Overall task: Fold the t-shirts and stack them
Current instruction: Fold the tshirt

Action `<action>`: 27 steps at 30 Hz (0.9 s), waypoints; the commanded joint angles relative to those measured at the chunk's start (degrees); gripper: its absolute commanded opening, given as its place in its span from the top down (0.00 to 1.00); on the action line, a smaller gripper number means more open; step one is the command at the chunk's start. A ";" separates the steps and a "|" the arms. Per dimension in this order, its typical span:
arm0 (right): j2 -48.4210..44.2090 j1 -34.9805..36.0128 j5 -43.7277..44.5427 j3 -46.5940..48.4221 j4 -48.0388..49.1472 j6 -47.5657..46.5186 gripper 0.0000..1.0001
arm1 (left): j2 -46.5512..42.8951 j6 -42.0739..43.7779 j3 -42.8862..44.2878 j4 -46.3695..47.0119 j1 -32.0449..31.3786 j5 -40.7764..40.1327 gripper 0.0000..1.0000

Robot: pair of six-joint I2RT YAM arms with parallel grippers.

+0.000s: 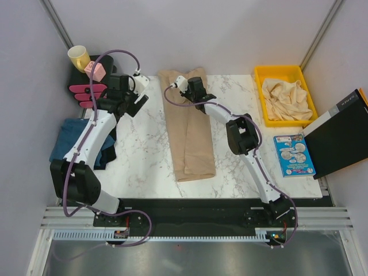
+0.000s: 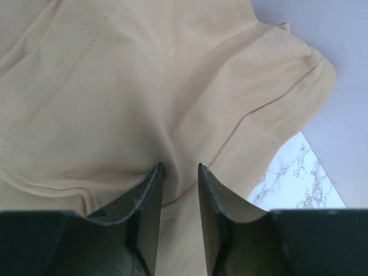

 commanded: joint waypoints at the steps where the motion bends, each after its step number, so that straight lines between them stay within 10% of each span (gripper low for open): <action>1: -5.57 -0.78 1.78 -0.80 5.02 2.87 0.57 | -5.92 0.20 -4.76 8.06 -0.42 -0.05 0.00; 13: -33.14 -0.60 -5.25 -28.08 -0.24 3.24 0.43 | -16.02 -3.14 -13.82 8.68 -2.96 16.55 0.00; 22: -59.62 -2.10 -9.04 -68.59 -4.82 -12.23 0.42 | -27.45 17.23 -34.71 18.24 -19.22 21.91 0.00; 27: -65.10 -7.10 -15.00 -71.22 -17.09 -10.24 0.42 | -29.32 18.50 -41.35 18.19 -23.97 23.33 0.00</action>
